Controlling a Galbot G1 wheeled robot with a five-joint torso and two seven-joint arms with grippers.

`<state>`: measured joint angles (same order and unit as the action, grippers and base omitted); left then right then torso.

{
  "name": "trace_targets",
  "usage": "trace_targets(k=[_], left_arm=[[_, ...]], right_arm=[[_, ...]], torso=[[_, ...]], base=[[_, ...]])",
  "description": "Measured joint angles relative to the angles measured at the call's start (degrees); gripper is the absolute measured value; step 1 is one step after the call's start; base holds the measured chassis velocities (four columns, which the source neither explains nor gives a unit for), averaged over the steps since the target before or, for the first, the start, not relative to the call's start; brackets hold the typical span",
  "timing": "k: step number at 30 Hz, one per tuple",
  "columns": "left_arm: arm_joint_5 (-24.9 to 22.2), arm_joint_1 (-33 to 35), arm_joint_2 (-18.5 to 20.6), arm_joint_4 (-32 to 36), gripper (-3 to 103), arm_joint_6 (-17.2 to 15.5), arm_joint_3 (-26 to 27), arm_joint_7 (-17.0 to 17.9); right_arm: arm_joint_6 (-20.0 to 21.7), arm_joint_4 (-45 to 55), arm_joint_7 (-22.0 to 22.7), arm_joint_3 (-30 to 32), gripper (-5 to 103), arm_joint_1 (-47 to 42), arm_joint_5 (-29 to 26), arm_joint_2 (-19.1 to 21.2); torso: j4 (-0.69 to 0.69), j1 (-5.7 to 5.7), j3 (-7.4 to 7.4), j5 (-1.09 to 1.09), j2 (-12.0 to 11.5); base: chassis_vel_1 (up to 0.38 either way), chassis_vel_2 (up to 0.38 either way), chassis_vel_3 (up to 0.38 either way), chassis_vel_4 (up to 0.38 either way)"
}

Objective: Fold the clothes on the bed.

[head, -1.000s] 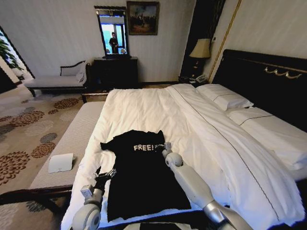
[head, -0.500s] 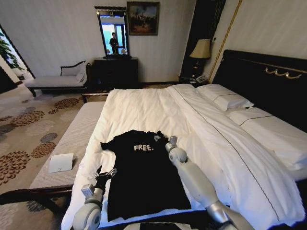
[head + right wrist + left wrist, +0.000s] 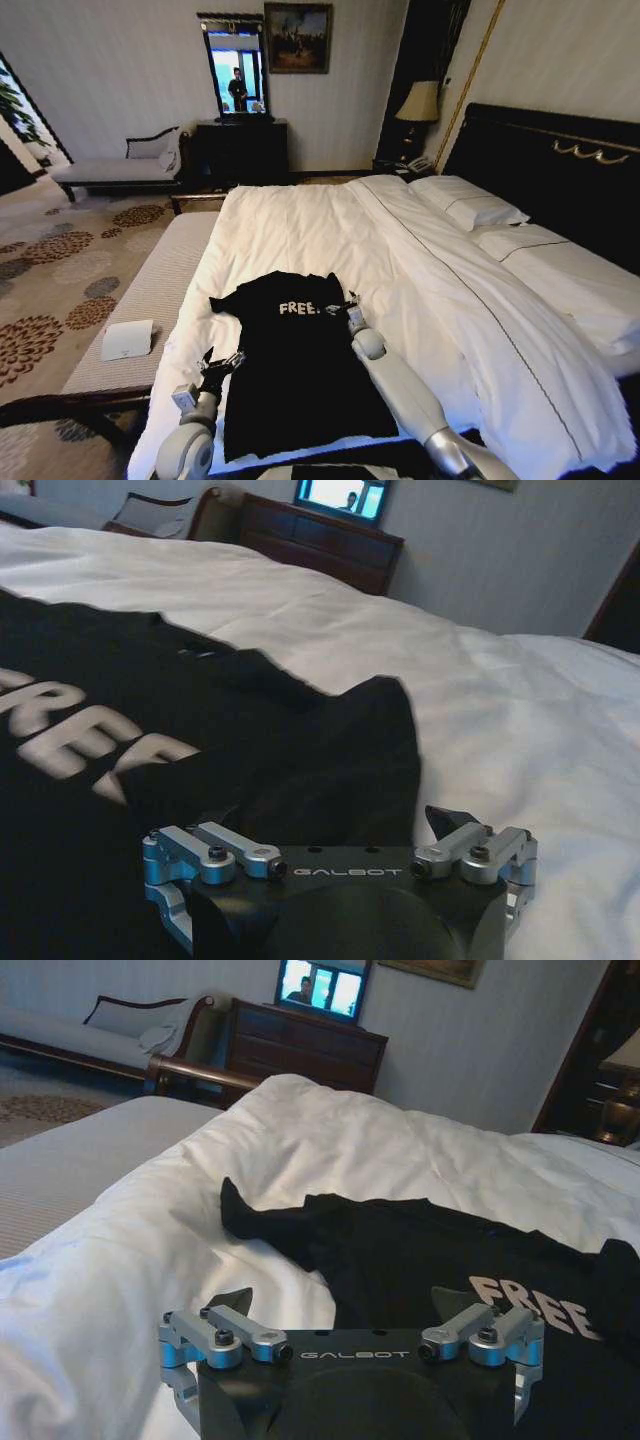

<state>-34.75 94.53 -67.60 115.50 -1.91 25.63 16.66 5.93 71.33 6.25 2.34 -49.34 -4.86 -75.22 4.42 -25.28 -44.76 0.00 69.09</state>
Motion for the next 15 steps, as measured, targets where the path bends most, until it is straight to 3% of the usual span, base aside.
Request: trace_targets(k=[7, 15], left_arm=[[-0.94, -0.15, -0.03, 0.28, 100, -0.47, 0.36, 0.15], [-4.28, -4.51, 1.02, -1.93, 100, -1.28, 1.04, 1.05]], right_arm=[[0.39, 5.45, -0.33, -0.25, 100, -2.30, -1.59, 0.35], [1.25, 14.00, 1.86, 5.53, 100, -7.65, -5.52, 1.81]], torso=[[-0.01, 0.00, 0.01, -0.01, 0.00], [0.00, 0.00, 0.01, 0.00, 0.00]], base=[[0.000, 0.000, 0.000, 0.000], [0.000, 0.000, 0.000, 0.000]])
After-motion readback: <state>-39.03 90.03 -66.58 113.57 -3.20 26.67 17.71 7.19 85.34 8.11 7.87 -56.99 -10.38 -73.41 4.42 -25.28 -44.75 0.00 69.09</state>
